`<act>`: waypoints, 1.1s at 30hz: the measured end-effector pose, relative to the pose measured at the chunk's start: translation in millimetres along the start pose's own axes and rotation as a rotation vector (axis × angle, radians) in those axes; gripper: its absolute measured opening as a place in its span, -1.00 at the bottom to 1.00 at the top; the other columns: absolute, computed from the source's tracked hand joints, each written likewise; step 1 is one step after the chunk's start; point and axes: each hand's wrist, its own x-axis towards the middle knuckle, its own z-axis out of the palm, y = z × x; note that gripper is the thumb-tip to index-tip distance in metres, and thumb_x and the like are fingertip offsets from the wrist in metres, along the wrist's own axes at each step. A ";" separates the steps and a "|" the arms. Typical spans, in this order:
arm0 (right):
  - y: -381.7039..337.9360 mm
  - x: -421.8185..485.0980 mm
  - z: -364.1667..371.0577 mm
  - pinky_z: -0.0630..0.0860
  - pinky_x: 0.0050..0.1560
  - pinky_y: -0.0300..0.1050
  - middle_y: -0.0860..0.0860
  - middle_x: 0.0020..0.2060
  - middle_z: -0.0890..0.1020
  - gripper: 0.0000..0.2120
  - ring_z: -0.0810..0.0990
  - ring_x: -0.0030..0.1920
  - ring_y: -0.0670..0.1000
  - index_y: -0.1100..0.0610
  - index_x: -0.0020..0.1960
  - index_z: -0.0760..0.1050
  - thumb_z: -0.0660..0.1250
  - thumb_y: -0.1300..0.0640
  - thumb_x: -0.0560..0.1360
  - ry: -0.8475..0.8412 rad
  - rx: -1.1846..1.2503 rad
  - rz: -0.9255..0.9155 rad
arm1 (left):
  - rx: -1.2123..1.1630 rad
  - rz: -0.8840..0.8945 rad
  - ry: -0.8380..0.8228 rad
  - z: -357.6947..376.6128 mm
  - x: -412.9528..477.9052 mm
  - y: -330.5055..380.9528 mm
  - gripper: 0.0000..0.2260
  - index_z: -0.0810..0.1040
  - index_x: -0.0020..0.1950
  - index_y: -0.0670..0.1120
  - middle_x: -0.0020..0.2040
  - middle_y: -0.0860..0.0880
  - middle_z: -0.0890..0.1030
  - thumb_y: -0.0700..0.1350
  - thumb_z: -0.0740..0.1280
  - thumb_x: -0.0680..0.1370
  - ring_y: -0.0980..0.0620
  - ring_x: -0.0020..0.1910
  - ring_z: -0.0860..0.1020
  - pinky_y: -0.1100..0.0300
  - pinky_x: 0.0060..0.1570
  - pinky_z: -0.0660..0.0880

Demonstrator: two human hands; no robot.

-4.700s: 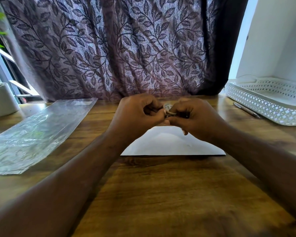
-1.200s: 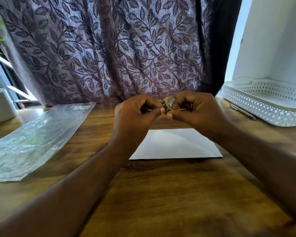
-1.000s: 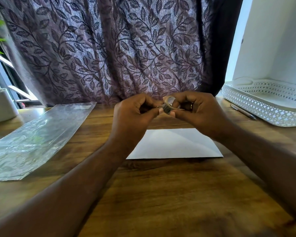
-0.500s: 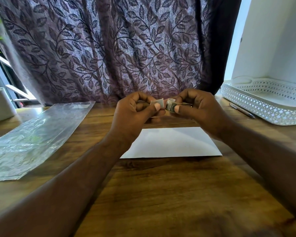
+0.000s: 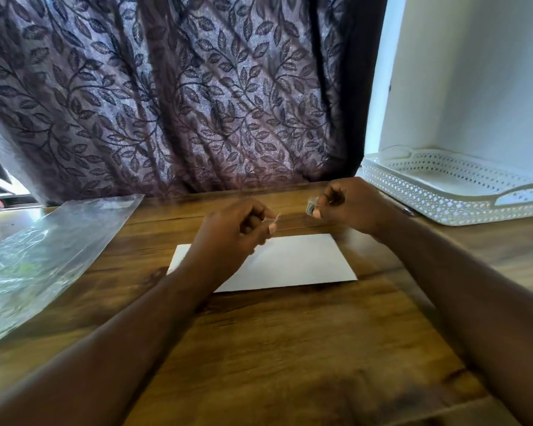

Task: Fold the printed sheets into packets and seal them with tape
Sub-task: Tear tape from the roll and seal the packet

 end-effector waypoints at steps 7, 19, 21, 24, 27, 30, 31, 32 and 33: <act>44.5 0.4 -41.1 0.46 -0.18 -0.13 -0.07 -0.13 0.65 -0.78 0.61 -0.06 0.03 0.00 -0.11 0.52 0.53 0.11 0.35 0.245 -0.271 0.241 | 0.238 0.127 -0.048 11.2 5.1 15.5 -0.89 0.58 0.04 0.13 -0.12 0.21 0.58 0.08 0.38 0.54 0.23 -0.15 0.54 0.30 -0.21 0.49; 49.1 -0.7 -55.5 0.52 0.12 -0.02 0.09 0.20 0.62 -0.57 0.57 0.21 0.16 0.08 0.24 0.56 0.51 0.08 0.39 0.142 -0.484 0.421 | 0.694 0.378 -0.119 30.7 20.6 20.8 -0.54 0.61 0.02 0.13 -0.09 0.16 0.62 0.31 -0.01 0.57 0.10 -0.15 0.57 0.19 -0.35 0.39; 34.8 1.7 -59.4 0.57 0.02 -0.05 0.05 0.05 0.68 -0.80 0.64 0.06 0.13 0.09 0.05 0.64 0.43 0.11 0.43 0.264 -0.440 0.319 | 0.738 0.464 -0.050 29.3 20.8 13.0 -0.51 0.62 -0.08 0.08 -0.18 0.10 0.63 0.30 -0.02 0.59 0.02 -0.24 0.60 0.17 -0.40 0.43; 0.7 -1.9 -58.2 0.50 -0.42 -0.18 0.11 -0.21 0.73 -0.83 0.59 -0.39 0.01 0.23 -0.12 0.67 0.42 0.12 0.50 0.106 -0.019 0.215 | 0.796 0.583 -0.017 20.9 20.8 8.1 -0.57 0.61 -0.11 0.04 -0.23 0.05 0.62 0.23 0.06 0.61 -0.03 -0.33 0.59 0.10 -0.45 0.47; -30.9 -15.4 -49.5 0.28 -0.48 -0.22 0.16 -0.14 0.74 -0.61 0.51 -0.43 -0.04 0.31 0.02 0.64 0.36 -0.05 0.58 -0.357 0.220 0.298 | 0.839 0.645 0.039 10.1 22.6 11.8 -0.74 0.60 -0.11 0.01 -0.24 0.01 0.61 0.09 0.20 0.60 -0.06 -0.35 0.58 0.14 -0.47 0.41; -43.0 -18.7 -40.2 0.29 -0.47 -0.22 0.15 -0.07 0.74 -0.57 0.52 -0.38 -0.05 0.23 -0.01 0.66 0.37 -0.16 0.55 -0.536 0.175 0.278 | 0.855 0.616 0.036 6.5 24.0 9.5 -0.83 0.57 -0.10 -0.02 -0.21 -0.03 0.61 0.04 0.30 0.60 -0.10 -0.31 0.57 0.04 -0.41 0.50; -46.2 -19.2 -38.2 0.30 -0.46 -0.22 0.15 -0.07 0.74 -0.58 0.52 -0.37 -0.04 0.22 -0.03 0.66 0.37 -0.17 0.54 -0.554 0.168 0.271 | 0.861 0.607 0.039 6.1 24.5 7.6 -0.84 0.57 -0.10 -0.02 -0.20 -0.04 0.60 0.03 0.32 0.60 -0.10 -0.30 0.56 0.01 -0.39 0.51; -49.1 -19.7 -36.6 0.31 -0.46 -0.21 0.15 -0.06 0.74 -0.59 0.52 -0.36 -0.03 0.21 -0.03 0.65 0.38 -0.17 0.53 -0.565 0.167 0.267 | 0.866 0.595 0.039 5.6 24.7 6.7 -0.85 0.56 -0.10 -0.02 -0.20 -0.04 0.60 0.03 0.34 0.60 -0.10 -0.30 0.56 0.00 -0.39 0.51; -51.3 -20.8 -35.7 0.31 -0.45 -0.21 0.15 -0.06 0.74 -0.60 0.52 -0.36 -0.02 0.22 -0.03 0.65 0.39 -0.14 0.53 -0.574 0.168 0.264 | 0.869 0.587 0.040 5.5 25.3 5.5 -0.85 0.55 -0.09 -0.02 -0.20 -0.04 0.59 0.03 0.35 0.60 -0.10 -0.30 0.55 0.00 -0.39 0.52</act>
